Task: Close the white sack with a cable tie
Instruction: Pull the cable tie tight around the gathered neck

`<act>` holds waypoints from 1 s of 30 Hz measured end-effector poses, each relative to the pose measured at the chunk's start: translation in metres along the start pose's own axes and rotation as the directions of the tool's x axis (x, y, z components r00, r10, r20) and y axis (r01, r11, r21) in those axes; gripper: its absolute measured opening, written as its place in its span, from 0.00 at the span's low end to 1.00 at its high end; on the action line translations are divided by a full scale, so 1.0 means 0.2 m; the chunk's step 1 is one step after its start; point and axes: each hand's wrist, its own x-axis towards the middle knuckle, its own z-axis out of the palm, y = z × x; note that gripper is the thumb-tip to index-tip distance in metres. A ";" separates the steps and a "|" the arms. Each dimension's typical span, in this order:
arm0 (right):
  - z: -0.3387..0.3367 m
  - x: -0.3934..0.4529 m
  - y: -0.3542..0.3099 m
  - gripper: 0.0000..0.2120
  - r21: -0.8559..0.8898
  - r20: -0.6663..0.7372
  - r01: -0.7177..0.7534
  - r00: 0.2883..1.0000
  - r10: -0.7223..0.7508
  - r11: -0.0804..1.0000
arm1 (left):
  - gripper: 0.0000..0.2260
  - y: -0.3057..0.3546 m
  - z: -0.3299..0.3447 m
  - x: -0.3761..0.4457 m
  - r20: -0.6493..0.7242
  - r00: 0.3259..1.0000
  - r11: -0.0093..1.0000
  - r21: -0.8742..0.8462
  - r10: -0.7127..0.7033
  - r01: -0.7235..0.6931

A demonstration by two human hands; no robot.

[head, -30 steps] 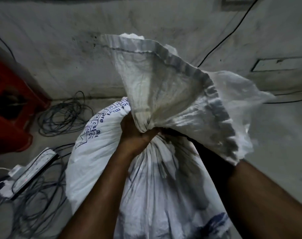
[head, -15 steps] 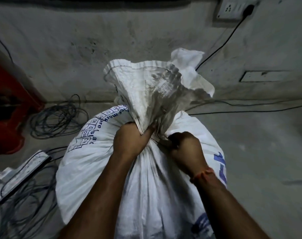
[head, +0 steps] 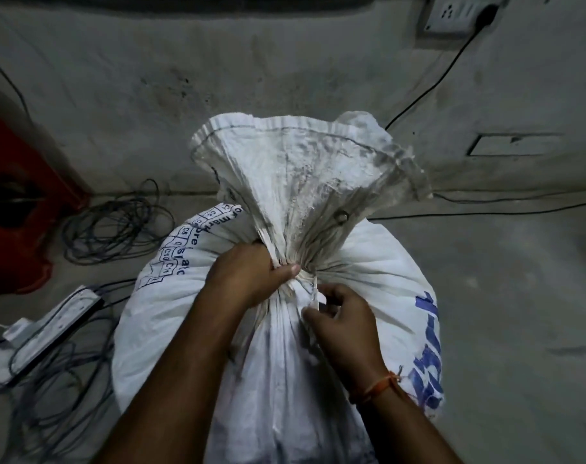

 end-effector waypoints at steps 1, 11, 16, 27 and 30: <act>0.00 0.00 0.01 0.14 0.020 0.011 0.005 1.000 -0.005 1.000 | 0.23 -0.01 -0.01 -0.03 0.019 1.000 1.000 -0.011 0.020 -0.020; -0.02 0.00 0.04 0.17 0.114 0.067 0.007 0.998 -0.015 0.993 | 0.17 -0.02 0.12 -0.41 -0.244 0.944 0.967 -0.185 -0.221 0.178; -0.01 -0.01 0.08 0.16 0.183 0.121 0.029 0.991 -0.052 0.983 | 0.07 0.00 0.28 -0.48 -0.018 0.896 0.499 -0.835 -0.444 0.231; -0.05 0.02 0.05 0.14 0.365 0.226 0.019 0.968 -0.109 0.931 | 0.07 0.09 0.48 -0.26 -0.028 0.914 -0.002 -0.999 -0.404 -0.032; -0.06 0.02 0.03 0.24 0.417 0.317 -0.036 0.942 -0.108 0.908 | 0.08 0.11 0.51 -0.22 -0.021 0.886 -0.120 -0.989 -0.463 -0.086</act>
